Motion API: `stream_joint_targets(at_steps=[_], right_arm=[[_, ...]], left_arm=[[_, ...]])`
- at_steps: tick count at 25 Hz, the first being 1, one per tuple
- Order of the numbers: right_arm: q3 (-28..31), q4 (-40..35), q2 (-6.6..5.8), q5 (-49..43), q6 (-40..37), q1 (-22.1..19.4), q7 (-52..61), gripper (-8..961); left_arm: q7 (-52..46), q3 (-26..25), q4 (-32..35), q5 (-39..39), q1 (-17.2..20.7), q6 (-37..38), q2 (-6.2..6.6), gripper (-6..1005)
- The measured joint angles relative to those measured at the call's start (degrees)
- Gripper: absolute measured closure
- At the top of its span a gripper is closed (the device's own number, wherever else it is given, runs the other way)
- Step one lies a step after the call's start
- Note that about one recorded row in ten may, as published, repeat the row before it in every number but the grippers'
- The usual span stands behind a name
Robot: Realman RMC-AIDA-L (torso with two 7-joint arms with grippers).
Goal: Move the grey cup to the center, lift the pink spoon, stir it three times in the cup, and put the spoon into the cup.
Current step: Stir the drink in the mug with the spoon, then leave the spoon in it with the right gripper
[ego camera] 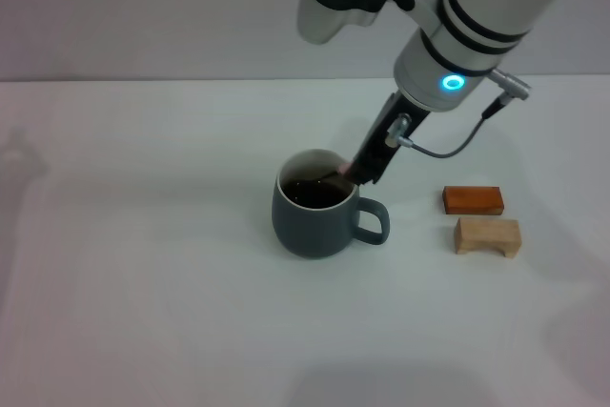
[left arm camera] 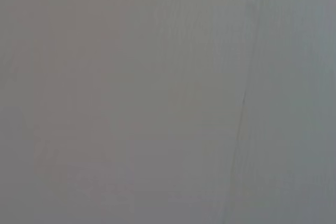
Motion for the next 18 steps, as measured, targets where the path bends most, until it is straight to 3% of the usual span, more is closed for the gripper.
stream_joint_targets(at_steps=[12, 18], right_arm=[[-0.83, -1.29, 0.27, -0.95, -3.78, 1.04, 0.22, 812], [-1.72, -1.06, 0.29, -1.26, -2.09, 1.11, 0.33, 809]], left_arm=[[-0.02, 0.0, -0.15, 0.25, -0.34, 0.0, 0.0, 1001], [-0.02, 0.0, -0.15, 0.25, -0.34, 0.0, -0.06, 1001]])
